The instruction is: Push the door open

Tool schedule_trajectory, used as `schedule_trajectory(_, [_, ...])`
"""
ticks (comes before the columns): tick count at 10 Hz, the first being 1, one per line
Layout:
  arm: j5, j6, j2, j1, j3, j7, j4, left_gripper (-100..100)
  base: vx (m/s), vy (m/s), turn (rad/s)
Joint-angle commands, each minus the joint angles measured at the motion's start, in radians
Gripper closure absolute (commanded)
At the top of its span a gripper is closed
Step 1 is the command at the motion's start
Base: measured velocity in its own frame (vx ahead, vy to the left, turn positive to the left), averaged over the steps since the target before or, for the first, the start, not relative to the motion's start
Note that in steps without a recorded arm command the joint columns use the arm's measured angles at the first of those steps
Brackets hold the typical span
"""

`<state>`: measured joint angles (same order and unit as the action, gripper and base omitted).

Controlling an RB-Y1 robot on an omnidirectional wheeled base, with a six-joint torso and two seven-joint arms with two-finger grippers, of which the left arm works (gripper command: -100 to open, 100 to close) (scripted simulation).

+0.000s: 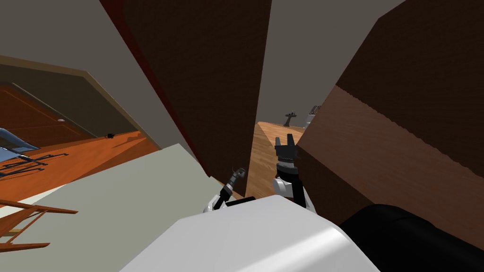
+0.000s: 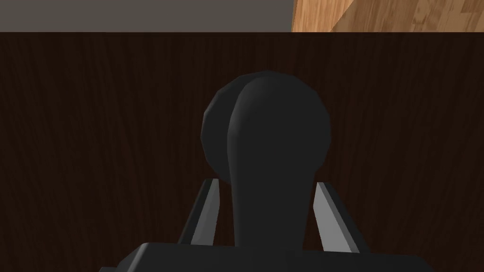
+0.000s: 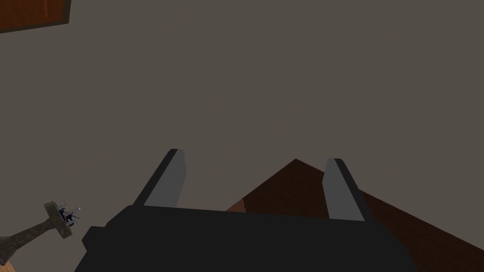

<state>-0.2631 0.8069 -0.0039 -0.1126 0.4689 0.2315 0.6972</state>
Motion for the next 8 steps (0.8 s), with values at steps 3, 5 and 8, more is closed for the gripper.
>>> schedule_trajectory(3, [0.0, 0.0, 0.001, 0.0, 0.0, 0.0, 0.0, 100, -0.017, 0.019, -0.005])
schedule_trajectory(5, [0.0, 0.0, 0.001, 0.0, 0.0, 0.0, 0.0, 100, -0.004, 0.002, 0.003])
schedule_trajectory(8, [0.018, -0.006, 0.024, 0.0, -0.035, -0.019, -0.004, 100, 0.084, -0.135, 0.048])
